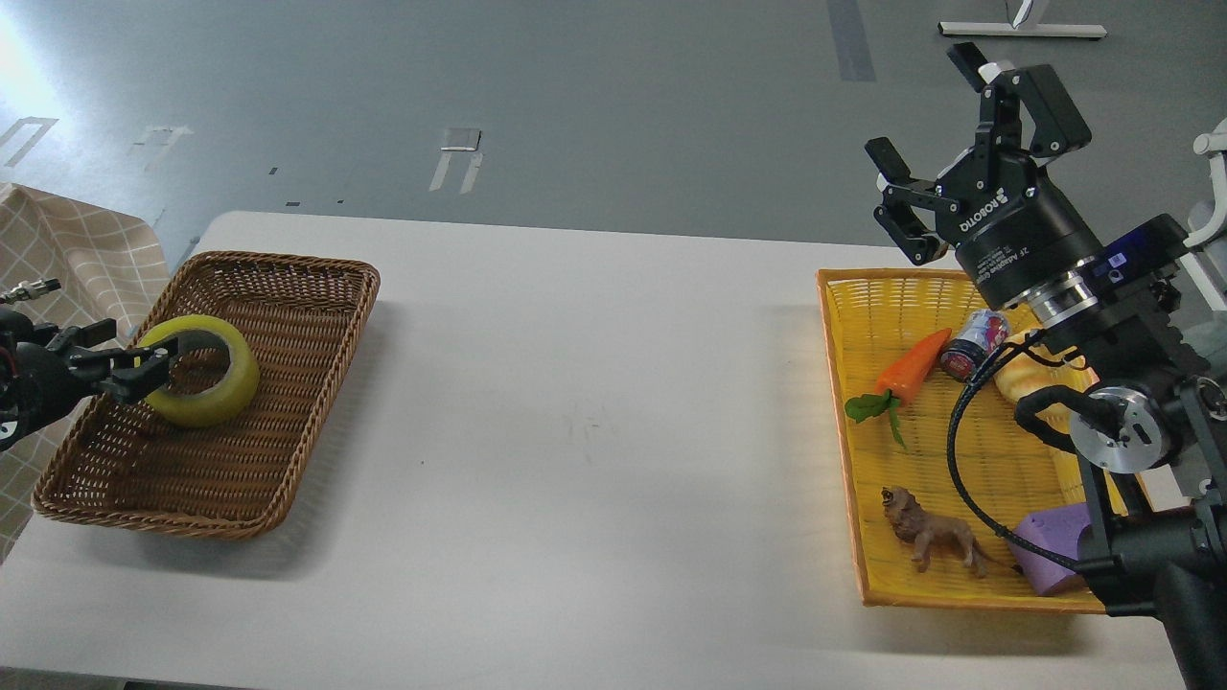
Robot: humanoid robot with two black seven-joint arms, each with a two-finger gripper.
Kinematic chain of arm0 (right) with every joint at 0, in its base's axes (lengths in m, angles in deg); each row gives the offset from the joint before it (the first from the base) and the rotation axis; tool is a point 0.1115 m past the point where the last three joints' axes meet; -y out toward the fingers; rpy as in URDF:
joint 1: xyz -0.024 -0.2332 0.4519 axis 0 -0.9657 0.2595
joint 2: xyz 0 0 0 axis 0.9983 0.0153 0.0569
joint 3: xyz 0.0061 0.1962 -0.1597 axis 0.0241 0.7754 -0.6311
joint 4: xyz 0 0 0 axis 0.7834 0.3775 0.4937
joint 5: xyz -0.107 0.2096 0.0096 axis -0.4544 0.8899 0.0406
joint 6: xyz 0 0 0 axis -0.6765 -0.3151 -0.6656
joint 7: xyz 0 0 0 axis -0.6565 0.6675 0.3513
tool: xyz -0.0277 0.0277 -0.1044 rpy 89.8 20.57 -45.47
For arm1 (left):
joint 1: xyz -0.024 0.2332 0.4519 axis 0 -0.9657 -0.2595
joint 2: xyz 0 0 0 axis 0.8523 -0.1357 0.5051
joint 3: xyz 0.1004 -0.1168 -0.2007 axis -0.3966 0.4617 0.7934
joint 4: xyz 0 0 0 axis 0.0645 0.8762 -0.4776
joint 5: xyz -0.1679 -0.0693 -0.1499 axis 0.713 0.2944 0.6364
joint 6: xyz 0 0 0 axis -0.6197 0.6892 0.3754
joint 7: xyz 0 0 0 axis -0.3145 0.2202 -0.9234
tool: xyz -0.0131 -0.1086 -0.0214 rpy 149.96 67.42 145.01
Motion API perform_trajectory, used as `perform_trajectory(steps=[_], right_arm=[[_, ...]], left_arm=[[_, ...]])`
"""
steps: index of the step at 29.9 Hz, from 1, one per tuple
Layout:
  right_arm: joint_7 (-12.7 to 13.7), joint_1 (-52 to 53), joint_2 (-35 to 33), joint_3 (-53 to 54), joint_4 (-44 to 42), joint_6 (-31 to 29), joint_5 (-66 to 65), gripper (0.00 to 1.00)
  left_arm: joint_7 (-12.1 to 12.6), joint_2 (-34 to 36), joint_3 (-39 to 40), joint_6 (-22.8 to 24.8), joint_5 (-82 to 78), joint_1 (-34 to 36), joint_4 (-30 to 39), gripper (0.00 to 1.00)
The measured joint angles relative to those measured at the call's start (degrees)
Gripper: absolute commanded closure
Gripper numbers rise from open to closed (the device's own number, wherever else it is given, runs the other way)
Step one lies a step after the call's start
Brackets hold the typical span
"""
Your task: Place and transfer tape with both arms
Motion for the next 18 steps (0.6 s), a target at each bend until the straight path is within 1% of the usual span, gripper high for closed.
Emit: perform_trajectory(steps=[5, 10, 14, 18], right_arm=[[-0.1, 0.0, 0.0, 0.0, 0.0, 0.0, 0.0, 0.00], [-0.1, 0.1, 0.0, 0.0, 0.0, 0.1, 0.0, 0.00], [-0.1, 0.2, 0.0, 0.0, -0.1, 0.1, 0.0, 0.00], [-0.1, 0.4, 0.0, 0.0, -0.2, 0.0, 0.0, 0.00]], left_arm=[[0.0, 0.0, 0.2, 0.0, 4.2, 0.6, 0.6, 0.02], [0.0, 0.0, 0.3, 0.0, 18.2, 2.3, 1.1, 0.02], [0.0, -0.6, 0.5, 0.1, 27.3, 7.4, 2.3, 0.02], [0.0, -2.8, 1.2, 0.4, 37.7, 11.1, 6.4, 0.02]])
